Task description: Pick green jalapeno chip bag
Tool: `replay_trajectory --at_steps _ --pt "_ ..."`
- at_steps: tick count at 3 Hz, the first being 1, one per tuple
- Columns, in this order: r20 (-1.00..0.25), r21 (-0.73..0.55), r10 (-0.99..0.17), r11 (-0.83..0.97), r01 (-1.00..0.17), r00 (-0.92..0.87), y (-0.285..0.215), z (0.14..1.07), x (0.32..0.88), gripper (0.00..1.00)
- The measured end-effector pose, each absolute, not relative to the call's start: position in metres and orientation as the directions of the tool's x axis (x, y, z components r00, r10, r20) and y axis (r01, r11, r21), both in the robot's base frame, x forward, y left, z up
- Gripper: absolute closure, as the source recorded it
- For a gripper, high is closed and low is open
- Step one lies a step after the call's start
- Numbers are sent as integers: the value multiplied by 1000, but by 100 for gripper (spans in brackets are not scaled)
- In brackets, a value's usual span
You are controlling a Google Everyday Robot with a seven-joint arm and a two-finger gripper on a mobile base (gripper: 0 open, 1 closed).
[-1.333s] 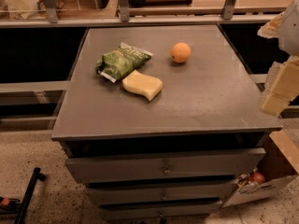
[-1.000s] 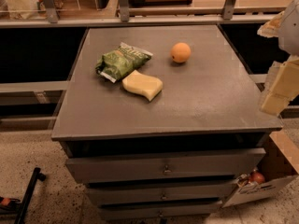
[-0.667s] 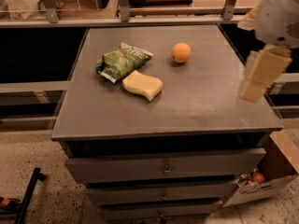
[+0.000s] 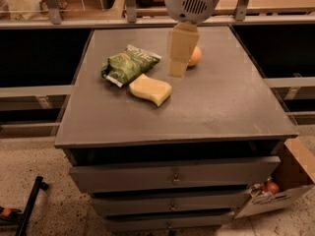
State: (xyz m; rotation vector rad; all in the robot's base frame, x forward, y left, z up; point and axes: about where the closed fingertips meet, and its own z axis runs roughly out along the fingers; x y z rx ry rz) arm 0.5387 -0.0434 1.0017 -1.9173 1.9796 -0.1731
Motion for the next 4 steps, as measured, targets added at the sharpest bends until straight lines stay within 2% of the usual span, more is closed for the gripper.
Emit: replay_trajectory --at_steps 2,4 --pt "-201 -345 -979 90 -934 -20 -42 1004 546 0" --pt "-323 -374 -943 208 -904 -83 -19 989 616 0"
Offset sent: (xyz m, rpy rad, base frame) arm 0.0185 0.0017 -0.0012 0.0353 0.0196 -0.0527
